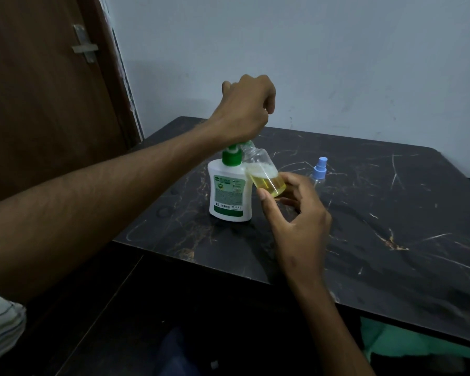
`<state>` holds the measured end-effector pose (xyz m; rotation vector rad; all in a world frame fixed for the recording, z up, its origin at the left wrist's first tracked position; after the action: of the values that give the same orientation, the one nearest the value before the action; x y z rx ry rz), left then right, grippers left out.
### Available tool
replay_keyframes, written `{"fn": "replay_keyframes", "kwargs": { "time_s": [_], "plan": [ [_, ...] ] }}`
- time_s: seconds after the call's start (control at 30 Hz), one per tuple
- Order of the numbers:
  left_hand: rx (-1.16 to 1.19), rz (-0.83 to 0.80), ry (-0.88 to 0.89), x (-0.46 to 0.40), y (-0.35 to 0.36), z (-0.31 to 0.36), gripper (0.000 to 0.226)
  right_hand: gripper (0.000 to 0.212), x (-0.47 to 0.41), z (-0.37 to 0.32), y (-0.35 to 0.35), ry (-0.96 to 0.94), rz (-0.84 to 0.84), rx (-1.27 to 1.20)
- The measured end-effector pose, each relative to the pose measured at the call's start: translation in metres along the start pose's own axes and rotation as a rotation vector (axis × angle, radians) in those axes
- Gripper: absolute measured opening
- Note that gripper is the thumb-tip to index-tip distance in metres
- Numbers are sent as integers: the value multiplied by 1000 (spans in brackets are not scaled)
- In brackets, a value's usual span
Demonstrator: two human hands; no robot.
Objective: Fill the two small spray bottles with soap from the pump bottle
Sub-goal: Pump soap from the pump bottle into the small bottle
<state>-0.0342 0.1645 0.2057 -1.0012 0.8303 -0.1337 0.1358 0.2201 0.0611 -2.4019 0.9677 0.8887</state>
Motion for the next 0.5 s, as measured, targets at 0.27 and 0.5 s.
{"fn": "replay_keyframes", "kwargs": {
  "time_s": [0.27,0.5],
  "plan": [
    [44,16,-12,-2,-7,-2,48,32,1,-1,0,5,-5,-6],
    [51,-4,-35,-2,-2,-5,48,32,0,-1,-1,4,-2,-3]
  ]
}}
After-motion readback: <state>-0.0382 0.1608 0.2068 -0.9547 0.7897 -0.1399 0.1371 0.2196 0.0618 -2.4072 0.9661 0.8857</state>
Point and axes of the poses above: each hand's wrist, its own x-axis away from the middle knuckle, its own y-axis out of the palm, z = x × y, the point moved 9 cm from there along -x, towards the middle knuckle, and after that the axes turned 6 degrees about -y, right-handed, at the moved point
